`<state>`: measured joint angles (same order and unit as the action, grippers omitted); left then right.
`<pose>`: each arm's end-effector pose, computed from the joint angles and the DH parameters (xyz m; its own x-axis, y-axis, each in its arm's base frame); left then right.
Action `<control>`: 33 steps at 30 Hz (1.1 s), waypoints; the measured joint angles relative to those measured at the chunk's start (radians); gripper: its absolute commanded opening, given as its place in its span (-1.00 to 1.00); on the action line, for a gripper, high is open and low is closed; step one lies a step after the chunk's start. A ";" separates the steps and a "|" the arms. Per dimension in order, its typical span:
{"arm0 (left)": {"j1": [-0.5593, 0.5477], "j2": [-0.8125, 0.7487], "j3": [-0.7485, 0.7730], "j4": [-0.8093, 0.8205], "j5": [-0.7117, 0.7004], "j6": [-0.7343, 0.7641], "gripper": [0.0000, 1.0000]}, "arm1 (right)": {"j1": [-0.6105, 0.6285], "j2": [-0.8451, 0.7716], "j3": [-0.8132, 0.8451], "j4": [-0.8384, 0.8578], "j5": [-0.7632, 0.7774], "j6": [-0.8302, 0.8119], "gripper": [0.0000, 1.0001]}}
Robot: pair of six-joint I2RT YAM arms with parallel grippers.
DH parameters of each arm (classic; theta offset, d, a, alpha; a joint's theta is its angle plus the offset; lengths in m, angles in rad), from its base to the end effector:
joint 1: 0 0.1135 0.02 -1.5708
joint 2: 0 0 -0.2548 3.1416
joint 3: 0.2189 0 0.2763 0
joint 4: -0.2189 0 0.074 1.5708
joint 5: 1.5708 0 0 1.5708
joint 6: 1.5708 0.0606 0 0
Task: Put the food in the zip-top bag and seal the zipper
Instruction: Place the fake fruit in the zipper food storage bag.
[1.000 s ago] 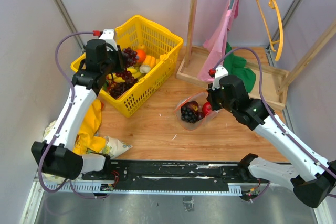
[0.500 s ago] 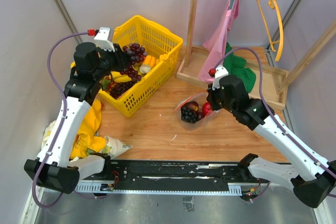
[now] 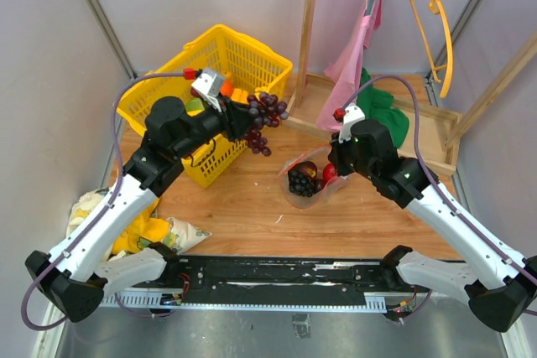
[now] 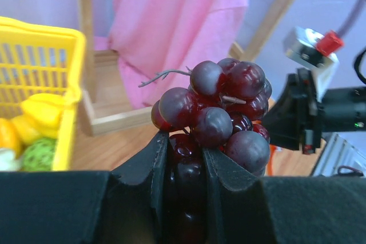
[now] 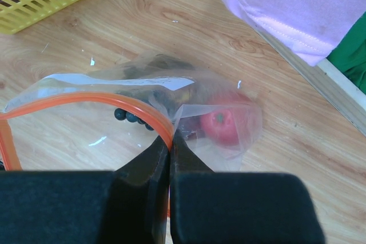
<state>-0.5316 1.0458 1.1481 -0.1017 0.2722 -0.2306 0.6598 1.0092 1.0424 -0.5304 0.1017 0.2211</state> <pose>0.2390 -0.1594 0.4213 -0.1641 -0.1589 -0.9736 0.7011 0.6755 -0.2284 0.2170 0.1606 0.3340 -0.4860 -0.1009 -0.8681 -0.4435 0.8844 0.1455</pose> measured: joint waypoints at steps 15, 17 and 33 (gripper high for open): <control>-0.372 -0.026 -0.280 0.391 -0.204 -0.001 -0.99 | 0.000 0.000 0.000 0.032 -0.018 0.051 -0.99; -0.407 -0.023 -0.313 0.436 -0.236 0.006 -0.99 | 0.000 0.000 0.000 0.036 -0.024 0.061 -0.99; -0.604 0.038 -0.489 0.686 -0.511 0.217 -0.99 | 0.000 -0.013 -0.014 0.064 -0.039 0.116 -0.99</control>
<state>-1.1355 1.0840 0.6594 0.5846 -0.2386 -0.0135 0.6594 0.9962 1.0286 -0.4667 0.0624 0.3370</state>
